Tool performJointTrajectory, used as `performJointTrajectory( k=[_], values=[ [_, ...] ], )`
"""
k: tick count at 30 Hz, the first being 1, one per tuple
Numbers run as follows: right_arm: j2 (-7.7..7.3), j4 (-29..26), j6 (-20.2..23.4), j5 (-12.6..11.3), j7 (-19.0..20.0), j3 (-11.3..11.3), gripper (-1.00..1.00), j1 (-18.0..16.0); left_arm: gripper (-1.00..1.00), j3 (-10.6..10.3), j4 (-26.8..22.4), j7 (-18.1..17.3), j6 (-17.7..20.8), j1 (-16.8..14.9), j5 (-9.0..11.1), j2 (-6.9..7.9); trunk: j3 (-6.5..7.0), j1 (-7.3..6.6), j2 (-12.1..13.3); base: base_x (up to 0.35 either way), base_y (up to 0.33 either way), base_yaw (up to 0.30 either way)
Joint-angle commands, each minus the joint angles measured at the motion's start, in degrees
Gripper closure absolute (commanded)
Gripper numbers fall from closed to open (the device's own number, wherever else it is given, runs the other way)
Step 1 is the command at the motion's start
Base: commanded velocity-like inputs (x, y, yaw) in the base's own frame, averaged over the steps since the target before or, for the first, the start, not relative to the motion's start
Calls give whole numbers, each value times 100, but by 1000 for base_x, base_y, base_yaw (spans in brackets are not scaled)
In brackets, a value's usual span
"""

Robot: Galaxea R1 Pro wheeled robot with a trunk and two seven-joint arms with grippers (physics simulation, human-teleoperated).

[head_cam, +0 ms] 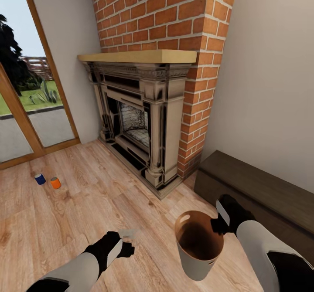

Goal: Put the three can of soda from the living room inside the tash can in the kitchen.

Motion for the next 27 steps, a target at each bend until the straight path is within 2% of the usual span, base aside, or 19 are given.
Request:
performJointTrajectory(
  k=[1,6,8,9,15,20,27],
  values=[
    [6,6,0,-76,-33,-9,100,-14,-100,2,32,-2,-3,2,3,4,1,0,0,0,0,0],
    [33,27,0,-100,-360,-27,100,-49,-100,6,130,-9,-13,19,19,20,1,0,0,0,0,0],
    [49,33,0,-106,-438,-15,100,-55,-100,5,142,-13,-17,24,104,23,1,0,0,0,0,0],
    [56,35,0,-102,-467,-4,100,-58,-100,3,147,-19,-22,26,229,25,1,0,0,0,0,0],
    [67,45,0,-92,-523,14,100,-55,-100,-9,152,-52,-24,28,664,26,1,0,0,0,0,0],
    [75,134,0,-87,-528,26,100,-53,-100,-10,160,-29,9,29,769,27,1,0,0,0,0,0],
    [77,255,0,-83,-486,38,100,-53,-100,-9,164,-17,28,36,798,27,1,0,0,0,0,0]
  ],
)
